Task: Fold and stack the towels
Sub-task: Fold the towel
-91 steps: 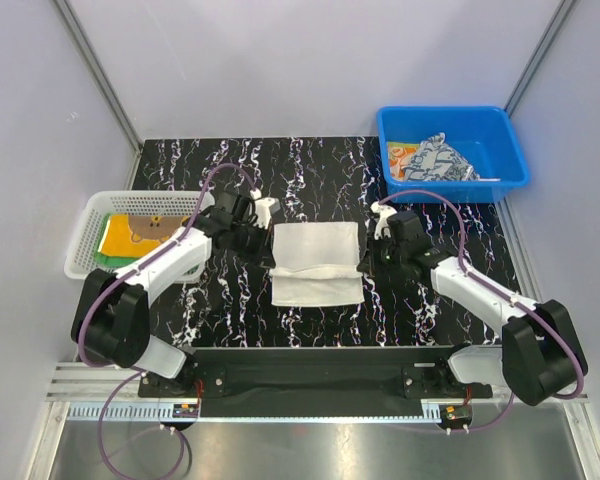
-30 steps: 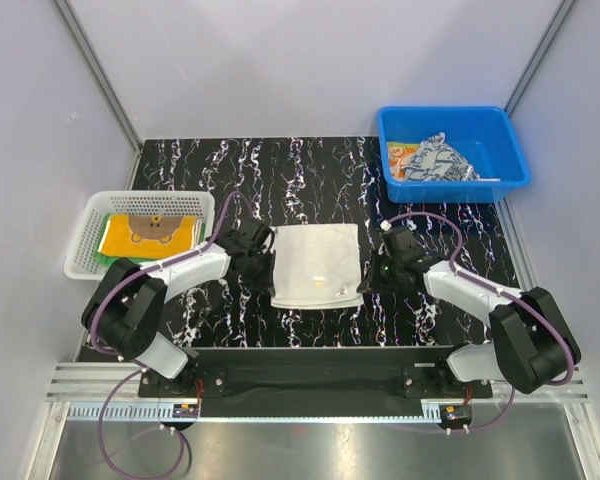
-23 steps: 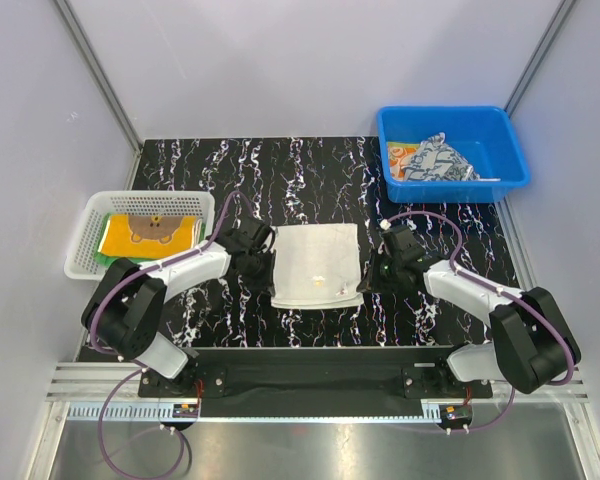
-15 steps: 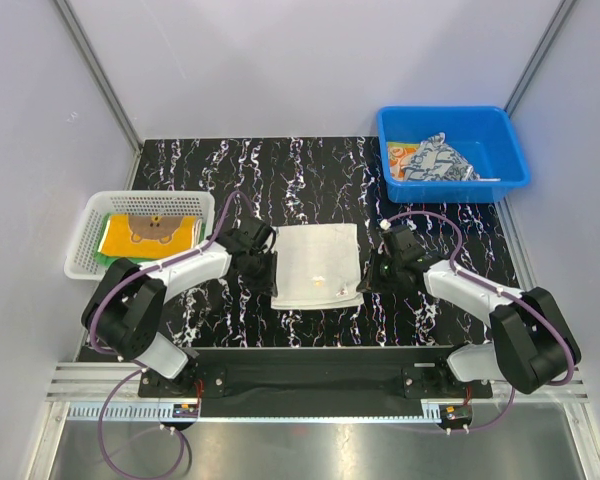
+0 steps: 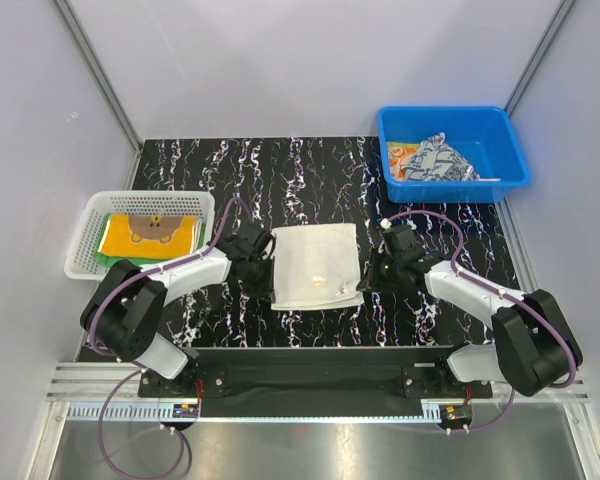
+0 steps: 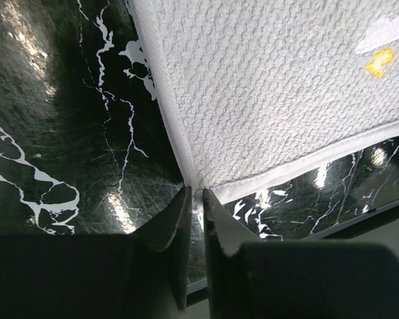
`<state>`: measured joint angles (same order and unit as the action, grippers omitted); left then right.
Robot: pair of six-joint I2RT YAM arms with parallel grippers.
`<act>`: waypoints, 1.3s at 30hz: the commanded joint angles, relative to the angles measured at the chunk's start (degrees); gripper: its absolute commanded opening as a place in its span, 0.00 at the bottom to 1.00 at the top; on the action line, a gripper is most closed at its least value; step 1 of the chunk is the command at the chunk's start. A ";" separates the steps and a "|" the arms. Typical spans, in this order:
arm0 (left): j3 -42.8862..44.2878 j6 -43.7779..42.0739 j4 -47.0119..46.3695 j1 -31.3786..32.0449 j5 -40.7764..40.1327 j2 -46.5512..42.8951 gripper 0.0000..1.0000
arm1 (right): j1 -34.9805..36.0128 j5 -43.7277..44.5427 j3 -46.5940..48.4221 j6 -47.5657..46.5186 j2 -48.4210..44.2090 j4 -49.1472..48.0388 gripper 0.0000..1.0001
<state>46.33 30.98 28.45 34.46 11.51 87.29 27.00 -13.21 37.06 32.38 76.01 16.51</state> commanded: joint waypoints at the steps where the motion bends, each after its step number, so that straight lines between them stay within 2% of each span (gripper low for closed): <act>1: -0.10 0.75 -2.52 0.26 -0.79 -0.10 0.07 | 0.68 -1.03 -0.06 -0.30 -1.30 -1.31 0.00; 2: 0.08 0.75 -2.17 0.35 -0.79 -0.10 0.01 | 0.68 -1.11 -0.14 -0.30 -1.39 -1.39 0.00; 3: 0.34 0.66 -2.08 0.35 -0.96 -0.01 0.00 | 0.68 -1.11 -0.23 -0.21 -1.30 -1.40 0.00; 14: 6.40 0.66 4.95 0.43 -3.33 -3.08 0.00 | 0.68 -0.85 2.40 -1.18 -2.62 1.41 0.00; 20: 4.92 0.83 5.13 0.44 -5.09 -4.14 0.00 | 0.68 -0.94 2.14 -1.00 -3.59 1.16 0.00; 21: 3.17 1.10 4.43 0.61 -5.00 -3.79 0.07 | 0.68 -1.02 1.97 -0.92 -3.50 0.89 0.00; 22: 2.20 1.62 2.68 0.44 -4.31 -3.70 0.20 | 0.68 -1.29 1.70 -0.74 -3.50 0.72 0.00; 24: -0.52 2.24 0.30 0.52 -2.99 -3.26 0.24 | 0.68 -1.29 1.26 -0.74 -3.50 0.45 0.00; 28: -2.20 3.56 -3.48 0.87 -1.58 -1.25 0.26 | 0.59 -1.29 0.91 -0.65 -3.50 0.10 0.00; 39: -2.82 5.05 -4.28 1.49 -1.84 0.52 0.29 | 0.68 -1.38 0.47 -0.65 -4.46 0.10 0.00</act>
<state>44.31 35.16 25.78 35.42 10.46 87.07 27.00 -13.82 37.17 32.16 73.30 17.74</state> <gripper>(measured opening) 0.286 0.014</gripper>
